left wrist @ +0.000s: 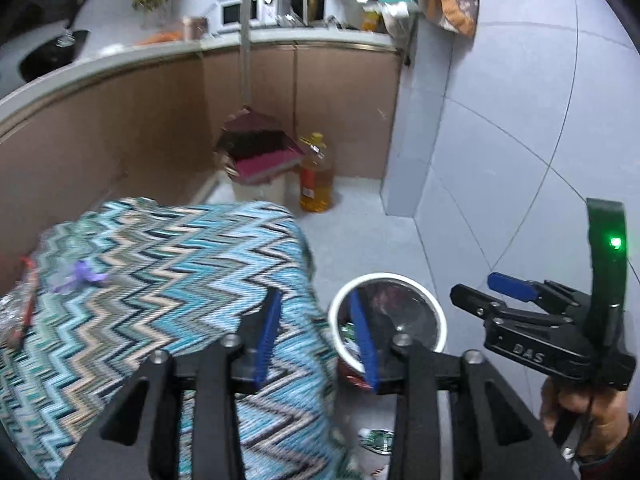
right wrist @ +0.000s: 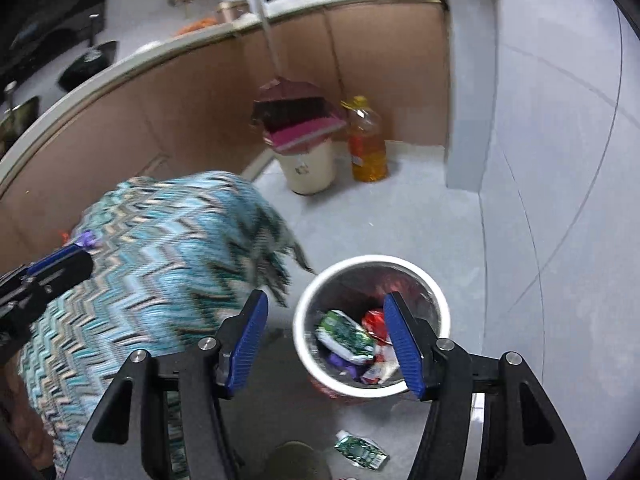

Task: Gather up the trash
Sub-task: 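Move both open grippers back to the blanket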

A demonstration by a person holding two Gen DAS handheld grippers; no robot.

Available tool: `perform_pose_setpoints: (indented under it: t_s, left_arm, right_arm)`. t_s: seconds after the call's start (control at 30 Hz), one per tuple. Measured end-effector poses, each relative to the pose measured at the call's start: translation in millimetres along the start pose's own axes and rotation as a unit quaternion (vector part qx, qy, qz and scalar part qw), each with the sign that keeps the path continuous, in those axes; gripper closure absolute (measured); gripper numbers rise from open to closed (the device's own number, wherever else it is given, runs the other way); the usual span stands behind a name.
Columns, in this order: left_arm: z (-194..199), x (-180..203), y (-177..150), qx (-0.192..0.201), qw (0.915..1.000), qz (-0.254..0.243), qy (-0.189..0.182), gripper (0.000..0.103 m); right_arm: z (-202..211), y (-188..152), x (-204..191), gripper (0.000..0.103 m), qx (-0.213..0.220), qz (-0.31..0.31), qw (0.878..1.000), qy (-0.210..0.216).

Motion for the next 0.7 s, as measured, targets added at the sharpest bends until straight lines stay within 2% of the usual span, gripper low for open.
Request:
perform_pose_setpoints:
  t_s: [0.07,0.23,0.4,0.7]
  left_arm:
    - [21.0,-14.2,-1.3,0.020,0.9997,0.008,0.014,0.051]
    - [63.0,-45.3,-10.8,0.049,0.9977,0.020,0.041,0.042]
    - [95.3,-75.9,-17.9,0.068,0.9950,0.032,0.065,0.041]
    - [126.9,-112.7,-28.1,0.094,0.9907,0.044,0.088,0.040]
  right_arm:
    - [14.6,1.6,-18.2,0.040,0.011,0.013,1.000,0.009]
    - [48.1,7.0,-65.5,0.035,0.038,0.042,0.998,0.037]
    - [70.0,11.5,-103.5,0.033,0.053,0.065,0.995,0.056]
    - [88.3,19.4,-154.4,0.031,0.062,0.096,0.991,0.074]
Point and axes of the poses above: each gripper's, at about its wrist camera, not at the fingertips, and z roughly against the way its jaws point, x to its right, y to its top, the point moved 5 cm from there along -z, roughly the way its jaws point, and after that the axes turned 7 degrees about z, right-handed, at the moved point
